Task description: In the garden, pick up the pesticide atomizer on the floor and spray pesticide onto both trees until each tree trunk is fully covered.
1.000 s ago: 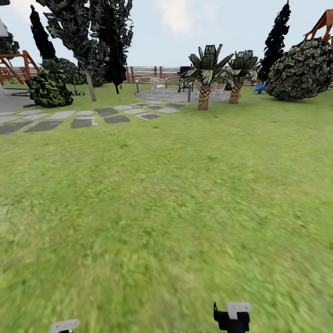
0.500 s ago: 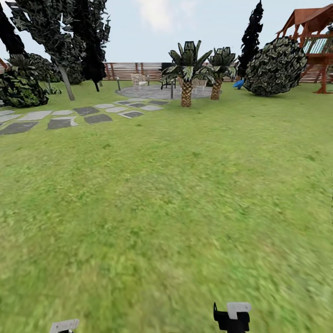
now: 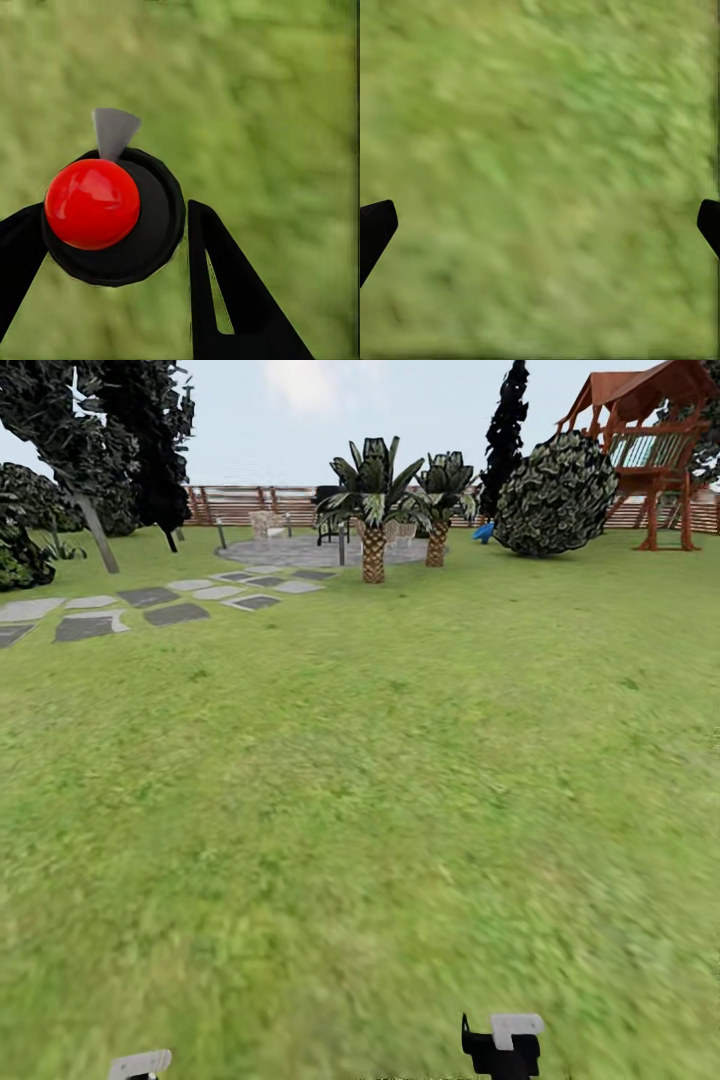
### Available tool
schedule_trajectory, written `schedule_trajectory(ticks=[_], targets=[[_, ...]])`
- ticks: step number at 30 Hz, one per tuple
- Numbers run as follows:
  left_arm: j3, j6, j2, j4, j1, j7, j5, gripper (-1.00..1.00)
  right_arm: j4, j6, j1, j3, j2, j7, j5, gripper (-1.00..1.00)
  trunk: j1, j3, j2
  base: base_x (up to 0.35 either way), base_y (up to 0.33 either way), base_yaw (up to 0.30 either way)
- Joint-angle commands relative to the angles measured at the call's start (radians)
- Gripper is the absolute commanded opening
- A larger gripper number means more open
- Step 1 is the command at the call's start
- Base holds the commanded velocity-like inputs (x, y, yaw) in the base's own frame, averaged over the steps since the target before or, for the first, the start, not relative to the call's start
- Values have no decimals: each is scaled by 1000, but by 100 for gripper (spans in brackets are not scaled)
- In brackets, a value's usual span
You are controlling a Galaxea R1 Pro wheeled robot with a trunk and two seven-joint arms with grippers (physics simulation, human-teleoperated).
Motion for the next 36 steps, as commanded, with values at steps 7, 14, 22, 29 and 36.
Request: schedule_trajectory(ticks=[7,14,22,29,36], targets=[[0,0,0,0,0,-1,0,-100,0,0,0,0,0,0,0,100,0,-9,0,0,0,-193],[0,0,0,0,0,0,0,-100,0,0,0,0,0,0,0,100,0,-15,0,0,0,-254],[-1,-1,0,0,0,-2,-2,-100,0,0,0,0,0,0,0,100,0,-19,0,12,-1,-281],[-1,-2,-1,1,0,-1,-7,-100,0,0,0,0,0,0,0,100,0,-22,0,248,-124,-282],[-1,-2,-2,0,8,-2,-8,-100,0,0,0,0,0,0,0,100,0,-25,0,283,-142,-282]])
